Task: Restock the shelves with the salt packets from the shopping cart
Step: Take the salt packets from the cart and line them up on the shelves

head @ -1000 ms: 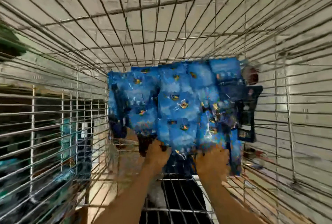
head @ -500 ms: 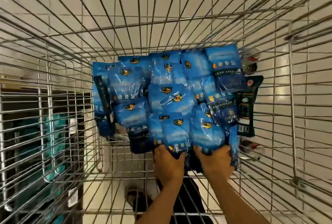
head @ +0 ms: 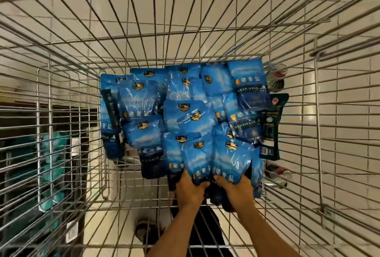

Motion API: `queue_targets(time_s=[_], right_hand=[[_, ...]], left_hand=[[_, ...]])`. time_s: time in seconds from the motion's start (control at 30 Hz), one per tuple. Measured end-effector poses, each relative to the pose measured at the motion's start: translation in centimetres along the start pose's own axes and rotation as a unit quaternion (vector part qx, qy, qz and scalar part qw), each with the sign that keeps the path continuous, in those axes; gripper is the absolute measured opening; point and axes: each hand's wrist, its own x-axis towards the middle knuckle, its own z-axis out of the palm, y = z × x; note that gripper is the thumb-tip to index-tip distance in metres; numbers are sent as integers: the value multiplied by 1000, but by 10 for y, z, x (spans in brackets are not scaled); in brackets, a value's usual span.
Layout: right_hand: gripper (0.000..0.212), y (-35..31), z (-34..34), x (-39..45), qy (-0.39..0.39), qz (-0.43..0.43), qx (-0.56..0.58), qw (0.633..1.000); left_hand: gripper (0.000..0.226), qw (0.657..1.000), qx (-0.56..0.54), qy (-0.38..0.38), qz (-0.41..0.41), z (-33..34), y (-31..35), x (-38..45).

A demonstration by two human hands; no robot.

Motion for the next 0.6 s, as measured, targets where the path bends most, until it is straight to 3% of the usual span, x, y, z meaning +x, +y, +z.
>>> queue_targets(time_s=[0.2, 0.4, 0.5, 0.6], right_hand=[[42, -11, -15, -4, -59, 9, 74, 996], [49, -55, -24, -39, -113, -2, 101, 988], [64, -88, -30, -68, -129, -10, 114, 985], [93, -130, -39, -100, -161, -18, 127, 979]], left_hand=[[38, 999, -28, -14, 7, -15, 1, 7], [29, 995, -79, -65, 23, -88, 29, -7], [32, 985, -134, -109, 28, -131, 51, -27], [37, 973, -162, -161, 40, -177, 75, -56]])
